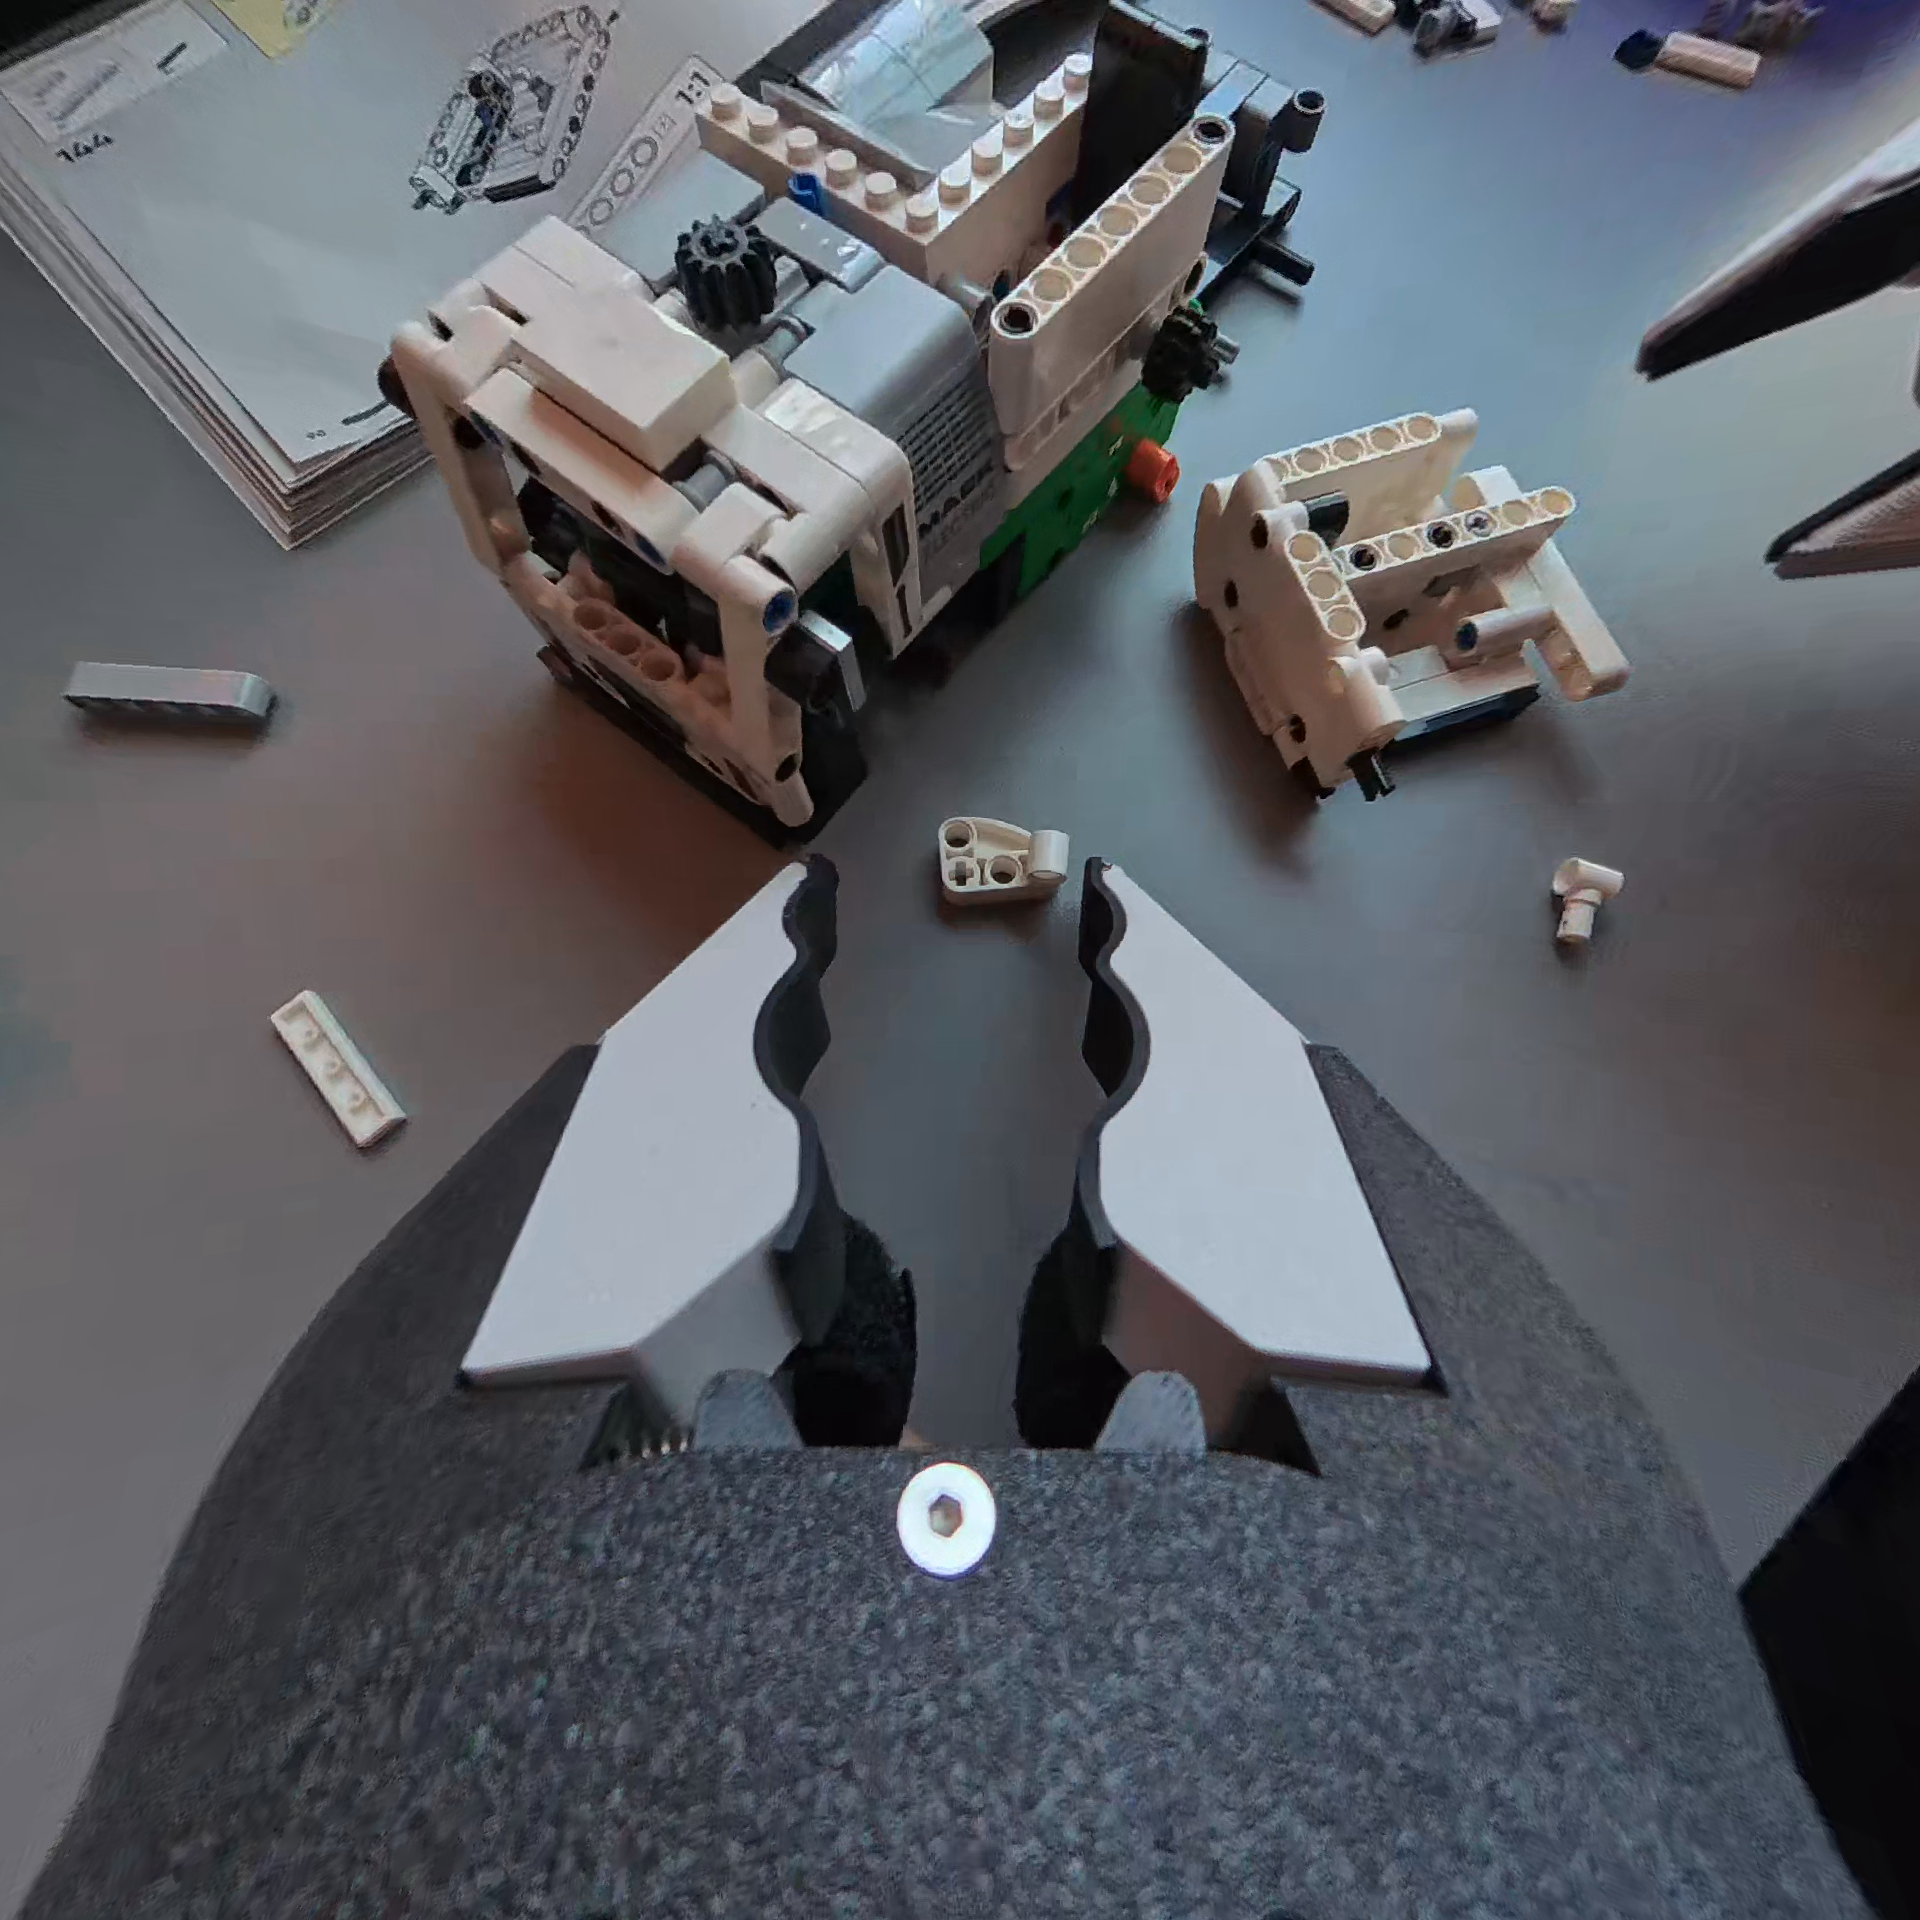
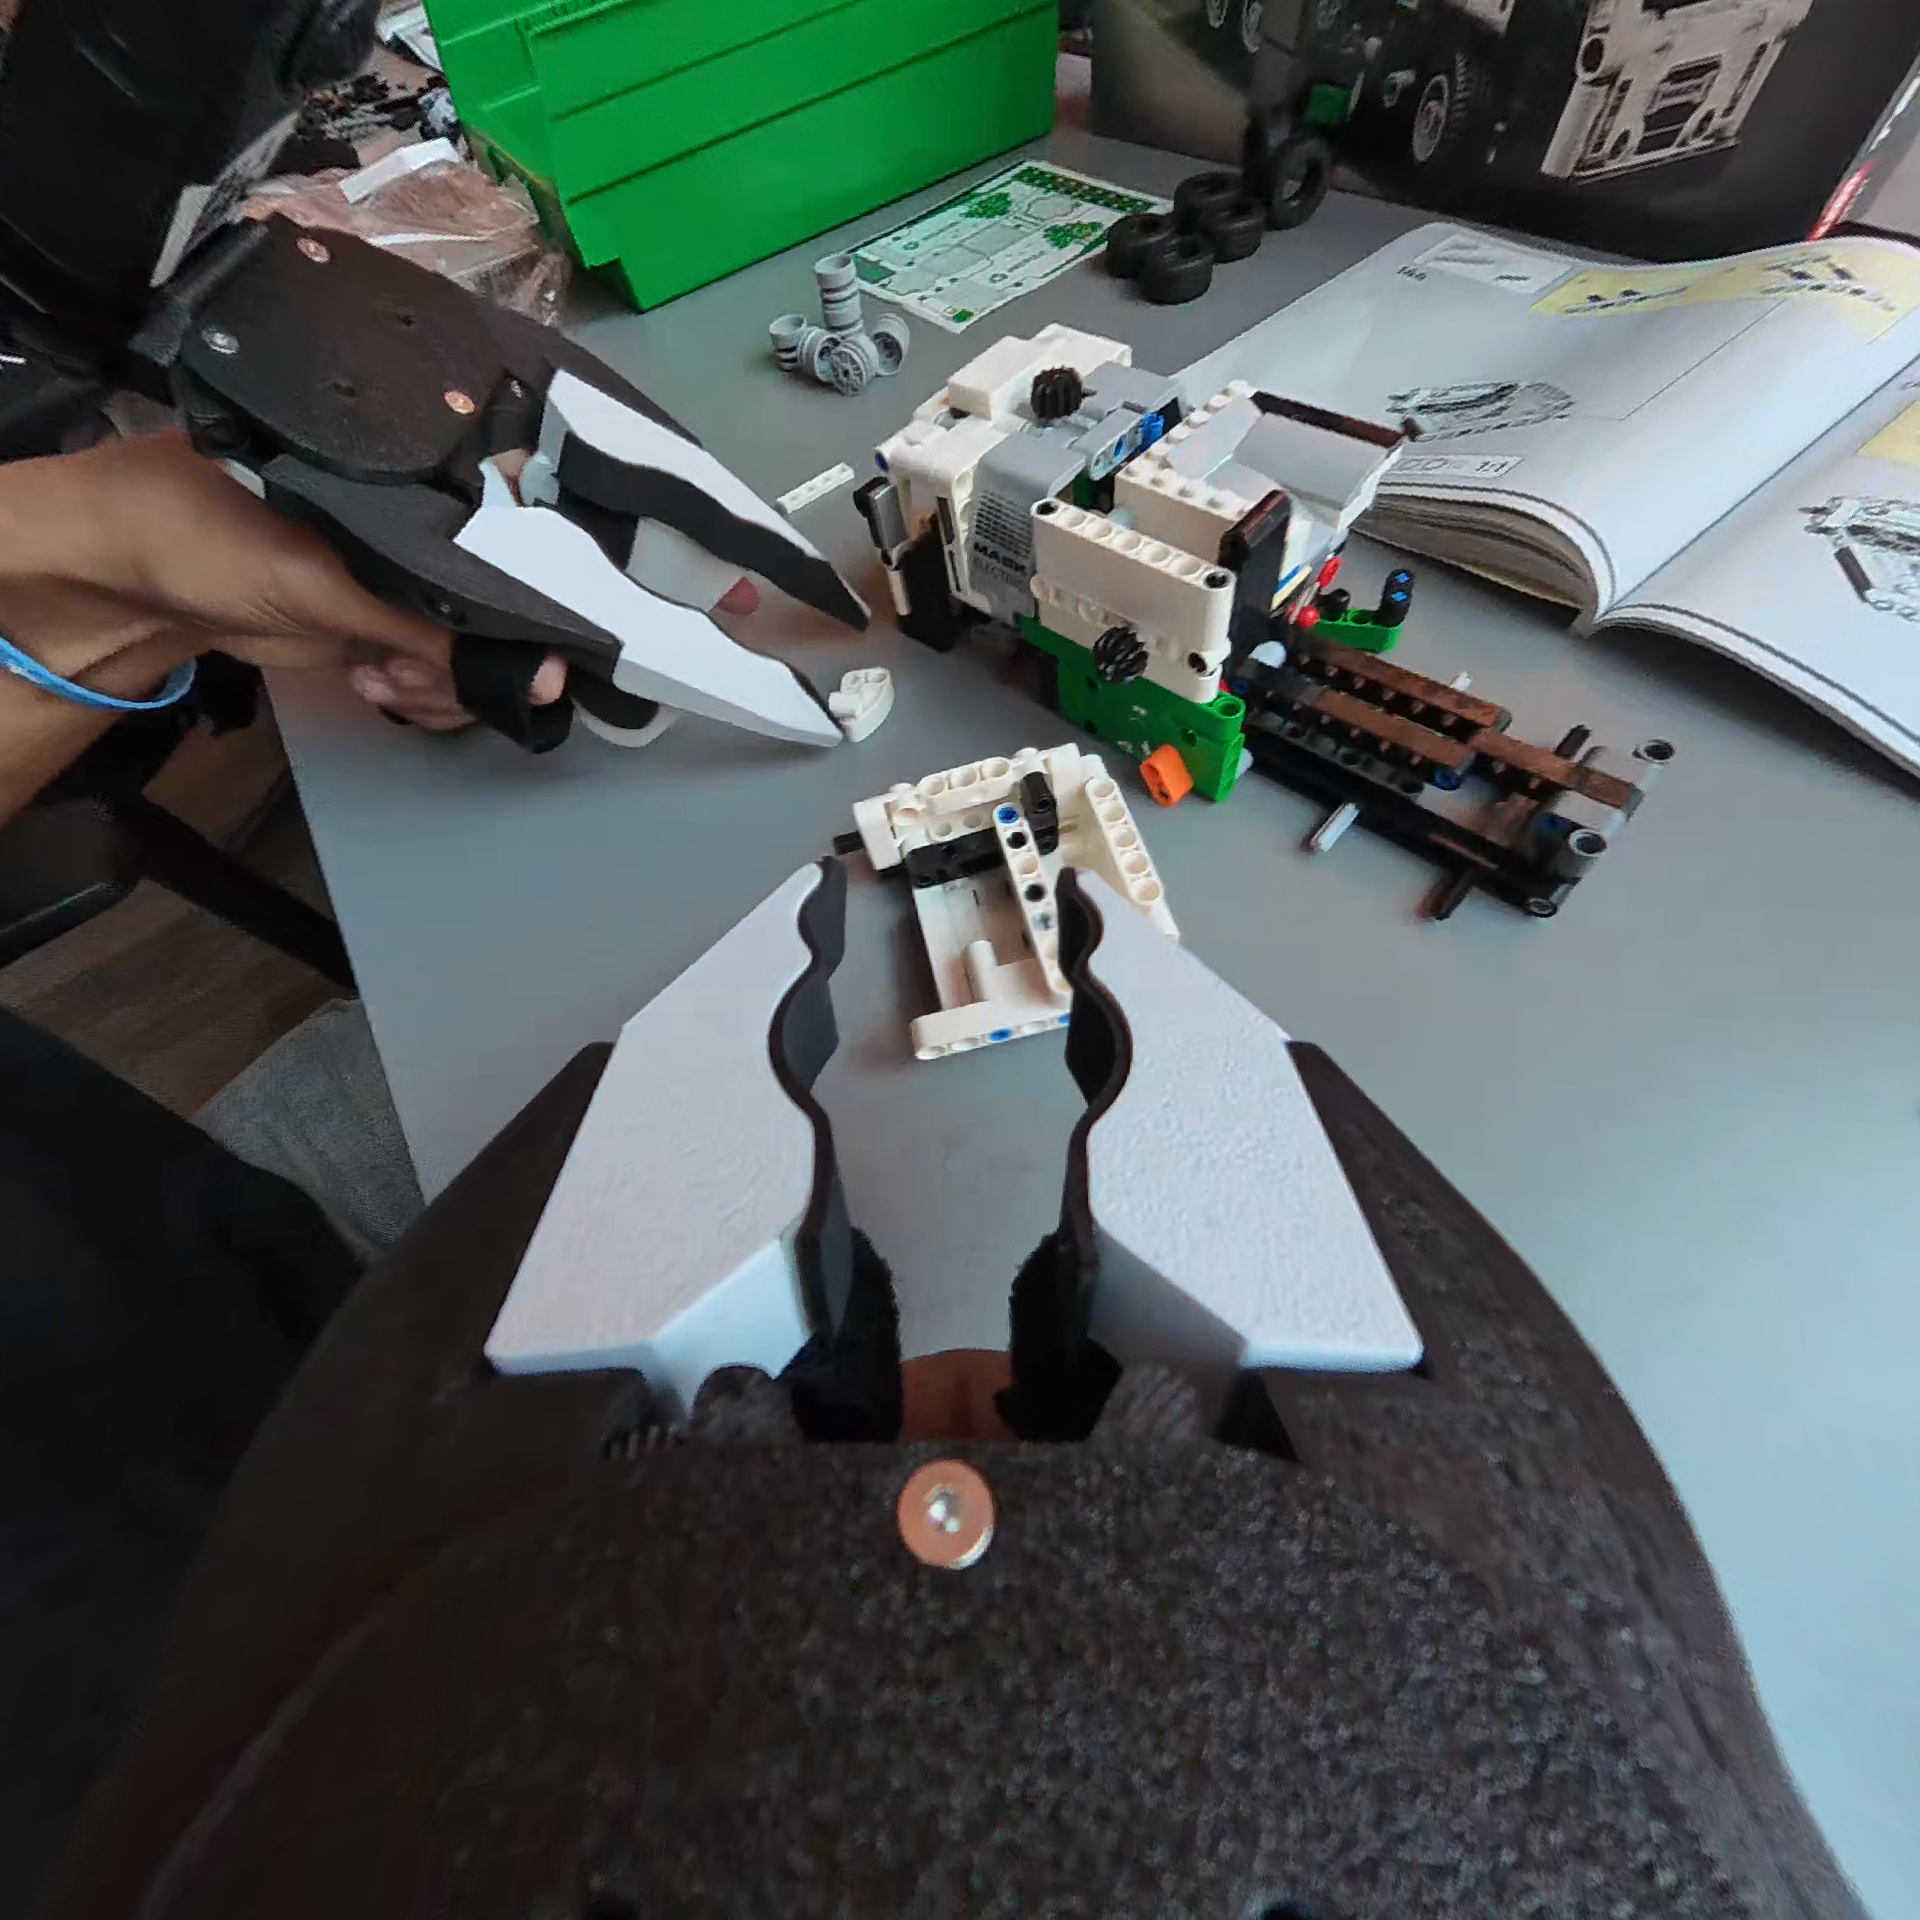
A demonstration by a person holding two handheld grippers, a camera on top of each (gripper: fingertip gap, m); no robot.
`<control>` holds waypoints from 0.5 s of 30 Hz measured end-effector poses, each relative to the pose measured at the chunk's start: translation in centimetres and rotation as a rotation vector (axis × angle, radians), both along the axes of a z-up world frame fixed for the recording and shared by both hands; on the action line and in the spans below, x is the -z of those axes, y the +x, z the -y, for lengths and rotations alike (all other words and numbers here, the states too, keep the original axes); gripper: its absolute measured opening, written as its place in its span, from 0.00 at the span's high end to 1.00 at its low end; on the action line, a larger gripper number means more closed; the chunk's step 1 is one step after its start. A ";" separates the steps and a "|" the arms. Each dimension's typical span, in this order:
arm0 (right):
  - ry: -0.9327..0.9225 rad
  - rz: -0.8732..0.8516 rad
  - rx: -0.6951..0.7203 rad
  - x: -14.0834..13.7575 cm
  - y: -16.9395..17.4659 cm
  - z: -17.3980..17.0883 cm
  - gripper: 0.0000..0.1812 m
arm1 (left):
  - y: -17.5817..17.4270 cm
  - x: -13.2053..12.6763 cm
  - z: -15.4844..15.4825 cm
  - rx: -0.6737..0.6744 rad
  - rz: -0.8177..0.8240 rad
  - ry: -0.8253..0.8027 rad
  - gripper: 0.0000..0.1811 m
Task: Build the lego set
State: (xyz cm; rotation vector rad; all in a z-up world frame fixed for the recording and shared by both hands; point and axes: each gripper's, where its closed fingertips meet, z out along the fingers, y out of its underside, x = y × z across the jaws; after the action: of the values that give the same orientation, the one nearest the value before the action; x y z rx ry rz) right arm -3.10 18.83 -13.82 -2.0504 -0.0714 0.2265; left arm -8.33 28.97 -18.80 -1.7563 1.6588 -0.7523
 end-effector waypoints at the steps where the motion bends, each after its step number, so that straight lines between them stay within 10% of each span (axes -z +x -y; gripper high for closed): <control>1: 0.012 0.001 0.016 -0.2 0.4 0.0 0.78 | 0.1 0.0 0.2 0.009 0.005 -0.014 0.75; 15: 0.048 -0.023 0.322 -0.5 10.7 -0.1 0.79 | 0.5 0.6 0.7 0.044 -0.025 -0.042 0.85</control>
State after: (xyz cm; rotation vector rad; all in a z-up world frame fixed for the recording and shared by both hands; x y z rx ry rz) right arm 7.61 18.88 -13.35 -1.9776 0.2640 0.0468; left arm -7.79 28.24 -19.40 -1.7697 1.7151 -0.7940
